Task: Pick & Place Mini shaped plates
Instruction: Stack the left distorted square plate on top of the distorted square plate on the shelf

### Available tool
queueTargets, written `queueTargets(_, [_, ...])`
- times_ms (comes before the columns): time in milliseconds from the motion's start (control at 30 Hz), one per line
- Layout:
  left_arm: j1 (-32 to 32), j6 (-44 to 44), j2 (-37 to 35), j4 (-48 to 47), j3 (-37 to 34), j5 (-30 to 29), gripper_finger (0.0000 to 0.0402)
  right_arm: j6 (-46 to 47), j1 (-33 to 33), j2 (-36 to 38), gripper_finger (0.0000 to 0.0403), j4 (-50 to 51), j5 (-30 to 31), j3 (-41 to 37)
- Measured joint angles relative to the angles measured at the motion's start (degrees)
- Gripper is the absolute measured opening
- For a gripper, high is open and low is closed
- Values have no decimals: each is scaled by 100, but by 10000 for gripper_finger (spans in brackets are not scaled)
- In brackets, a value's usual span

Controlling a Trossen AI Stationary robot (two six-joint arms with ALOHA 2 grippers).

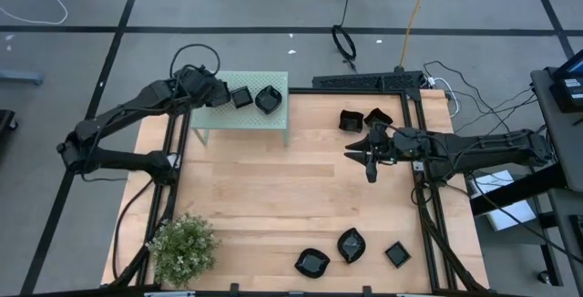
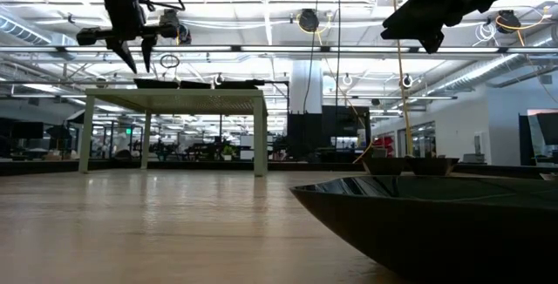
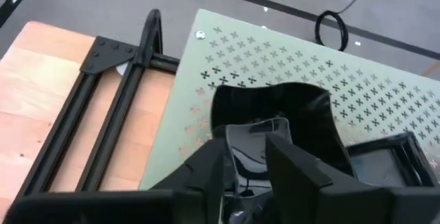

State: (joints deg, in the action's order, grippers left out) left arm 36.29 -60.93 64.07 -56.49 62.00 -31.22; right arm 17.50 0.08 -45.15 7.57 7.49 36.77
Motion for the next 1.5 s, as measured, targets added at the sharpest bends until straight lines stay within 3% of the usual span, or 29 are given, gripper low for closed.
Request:
queueTargets(133, [0, 435, -81, 307, 13, 150, 139, 87, 0, 0, 98, 0, -1, 1])
queueTargets(233, [0, 1019, -219, 938, 20, 625, 150, 225, 0, 0, 98, 0, 6, 0])
queueTargets(300, [0, 1537, -311, 1465, 22, 1134, 151, 345, 0, -21, 98, -3, 69, 1])
queueTargets(467, [-14, 2626, -431, 2725, 27, 2746, 152, 704, -4, -279, 98, -11, 871, 1])
queueTargets(567, [-97, 3018, -426, 3278, 29, 3291, 152, 726, -92, -594, 98, -9, 904, 1])
queueTargets(800, [-342, 3719, -420, 3996, 31, 3341, 152, 860, -583, -1421, 104, 86, 712, 131])
queueTargets(967, [-358, 4030, -420, 4320, 33, 3327, 152, 273, -941, -1854, 137, 216, 269, 543])
queueTargets(1200, [-336, 4195, -420, 4503, 33, 3265, 152, -365, -1615, -2492, 185, 1049, 273, 869])
queueTargets(1500, [-187, 4607, -420, 4802, 33, 3257, 152, -1252, -2404, -3584, 196, 1317, 278, 1172])
